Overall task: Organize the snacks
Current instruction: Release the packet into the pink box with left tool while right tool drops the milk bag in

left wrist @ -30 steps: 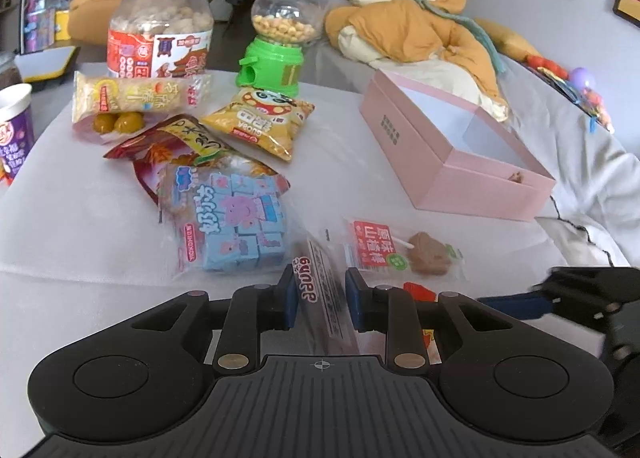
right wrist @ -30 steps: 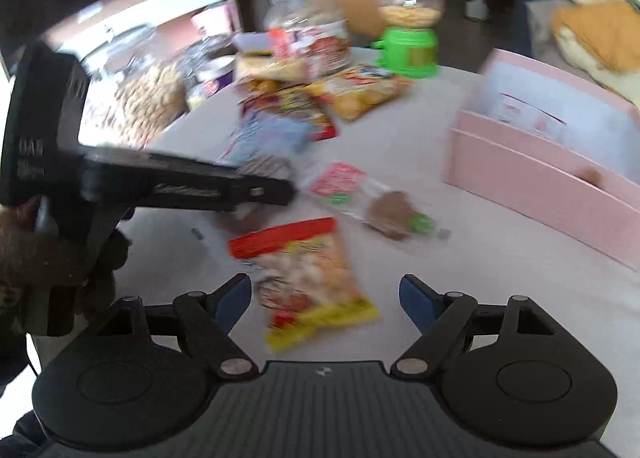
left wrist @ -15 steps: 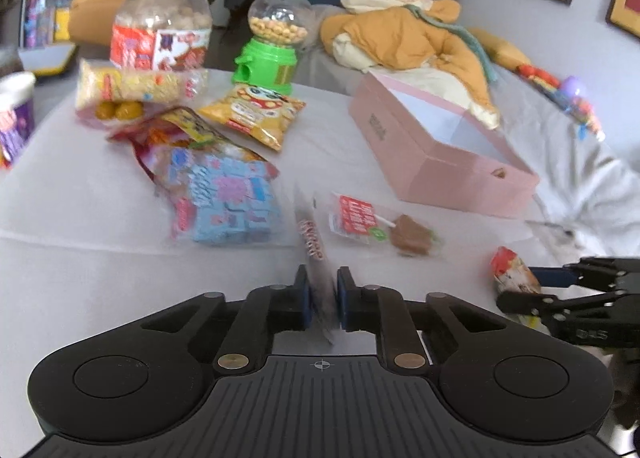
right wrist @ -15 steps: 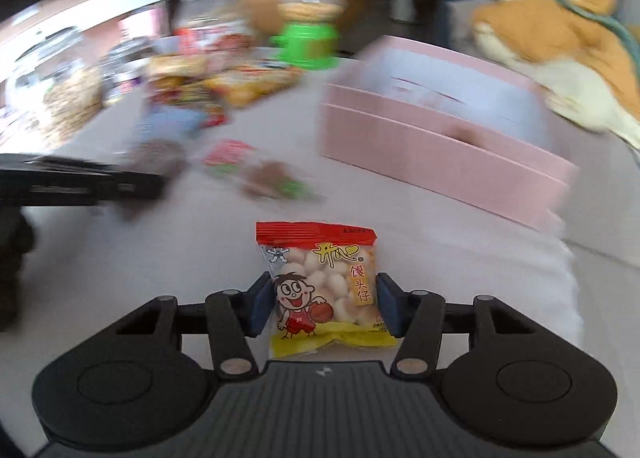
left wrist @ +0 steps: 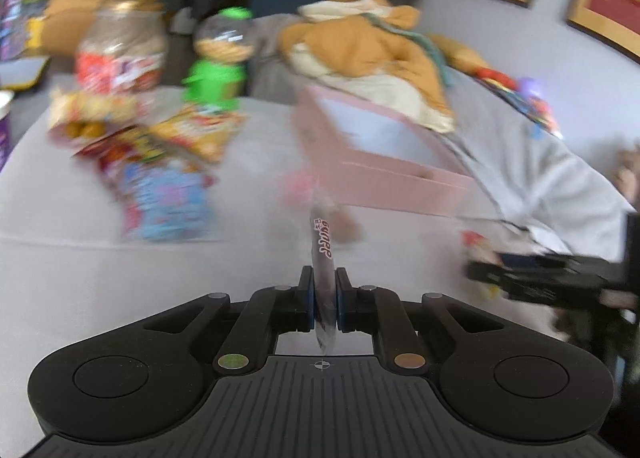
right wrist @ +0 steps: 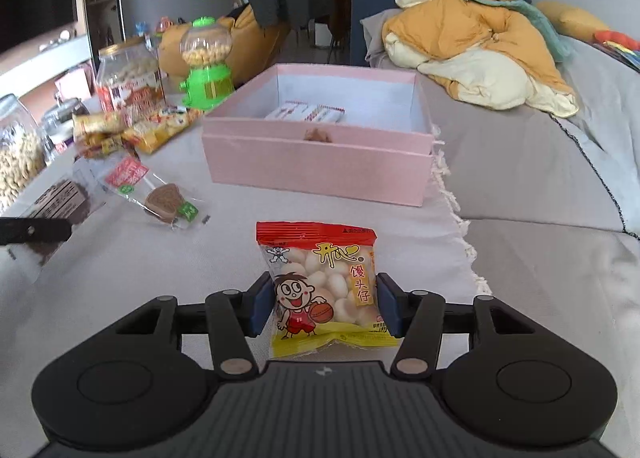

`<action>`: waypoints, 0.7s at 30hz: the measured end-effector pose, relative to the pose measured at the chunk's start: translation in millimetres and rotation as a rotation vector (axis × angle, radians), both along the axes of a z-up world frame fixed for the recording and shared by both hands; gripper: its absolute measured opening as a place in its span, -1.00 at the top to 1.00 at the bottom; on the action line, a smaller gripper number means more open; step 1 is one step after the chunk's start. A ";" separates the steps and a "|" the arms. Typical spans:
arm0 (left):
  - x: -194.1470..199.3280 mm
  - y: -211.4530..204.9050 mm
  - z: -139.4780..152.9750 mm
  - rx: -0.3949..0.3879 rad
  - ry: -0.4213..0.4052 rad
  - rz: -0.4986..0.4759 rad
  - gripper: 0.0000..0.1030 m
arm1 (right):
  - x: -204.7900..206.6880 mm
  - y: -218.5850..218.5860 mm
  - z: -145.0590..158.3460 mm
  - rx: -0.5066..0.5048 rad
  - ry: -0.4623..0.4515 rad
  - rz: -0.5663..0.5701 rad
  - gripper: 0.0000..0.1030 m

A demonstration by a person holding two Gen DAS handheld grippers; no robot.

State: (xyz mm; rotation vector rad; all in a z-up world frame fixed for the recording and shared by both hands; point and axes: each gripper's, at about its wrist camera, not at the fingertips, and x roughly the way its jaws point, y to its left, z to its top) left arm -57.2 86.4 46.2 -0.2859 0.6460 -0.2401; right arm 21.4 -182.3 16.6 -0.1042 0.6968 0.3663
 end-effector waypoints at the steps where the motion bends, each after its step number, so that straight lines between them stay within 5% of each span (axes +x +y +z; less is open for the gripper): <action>1: -2.0 -8.5 6.3 0.006 -0.013 -0.028 0.75 | -0.8 -1.3 2.4 0.005 -0.006 -0.002 -0.04; 6: 19.7 -44.3 42.7 0.008 -0.096 -0.130 0.74 | -8.1 -8.8 10.8 0.034 -0.029 -0.007 -0.05; 10: 74.4 -69.3 74.4 0.029 -0.183 -0.160 0.74 | -10.8 -8.4 12.5 0.030 -0.036 0.003 -0.05; 12: 110.8 -77.1 82.2 -0.027 -0.181 -0.152 0.74 | -10.2 -7.9 11.5 0.028 -0.035 0.008 -0.05; 16: 193.5 -83.9 69.1 -0.168 -0.116 -0.041 0.69 | -5.0 -5.3 6.5 0.021 -0.022 0.002 -0.04; 21: 237.9 -94.9 30.4 -0.086 -0.030 0.085 0.69 | 0.6 -3.9 -0.4 0.006 -0.010 0.006 -0.04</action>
